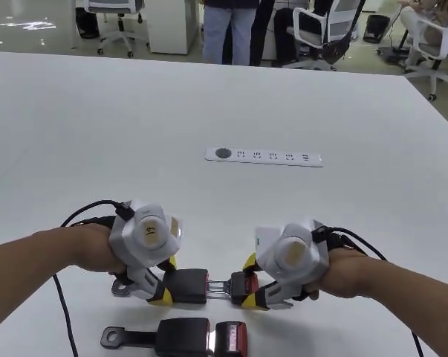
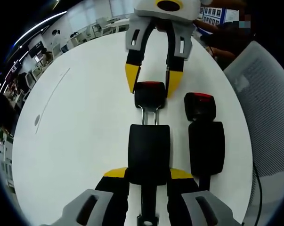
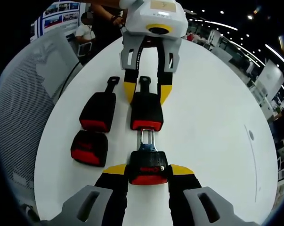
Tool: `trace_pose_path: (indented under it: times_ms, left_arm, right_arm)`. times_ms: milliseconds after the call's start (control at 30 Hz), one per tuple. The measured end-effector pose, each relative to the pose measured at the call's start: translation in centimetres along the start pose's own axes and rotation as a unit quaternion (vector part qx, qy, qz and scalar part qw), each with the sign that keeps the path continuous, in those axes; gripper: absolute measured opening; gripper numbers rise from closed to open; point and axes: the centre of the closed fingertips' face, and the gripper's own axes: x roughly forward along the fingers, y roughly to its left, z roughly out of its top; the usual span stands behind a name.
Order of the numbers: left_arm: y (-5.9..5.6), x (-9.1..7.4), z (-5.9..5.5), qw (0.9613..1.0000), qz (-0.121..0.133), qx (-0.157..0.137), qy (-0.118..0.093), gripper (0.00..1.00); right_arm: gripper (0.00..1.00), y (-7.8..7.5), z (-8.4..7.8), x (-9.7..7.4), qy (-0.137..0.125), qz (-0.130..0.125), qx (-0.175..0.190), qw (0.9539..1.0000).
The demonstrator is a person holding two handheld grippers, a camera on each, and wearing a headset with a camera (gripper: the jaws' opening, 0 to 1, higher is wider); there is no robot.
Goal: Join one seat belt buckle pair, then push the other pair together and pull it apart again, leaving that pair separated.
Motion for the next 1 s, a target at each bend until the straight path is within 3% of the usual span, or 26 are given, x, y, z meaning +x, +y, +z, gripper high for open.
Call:
trace_pose_path:
  times_ms: [333,700,1000]
  left_arm:
    - [0.0,0.0,0.0,1.0,-0.002,-0.002,-0.001,0.32]
    - [-0.1,0.1,0.0,1.0,-0.004,-0.002,-0.002,0.32]
    - [-0.1,0.1,0.0,1.0,-0.009,0.001,-0.003,0.31]
  right_arm:
    - [0.29,0.4,0.5,0.0,-0.008,0.006,0.012,0.9999]
    - [0.29,0.5,1.3,0.5,-0.014,0.002,-0.005,0.9999]
    - [0.28,0.6,1.4,0.3,-0.039,-0.005,0.02,0.999]
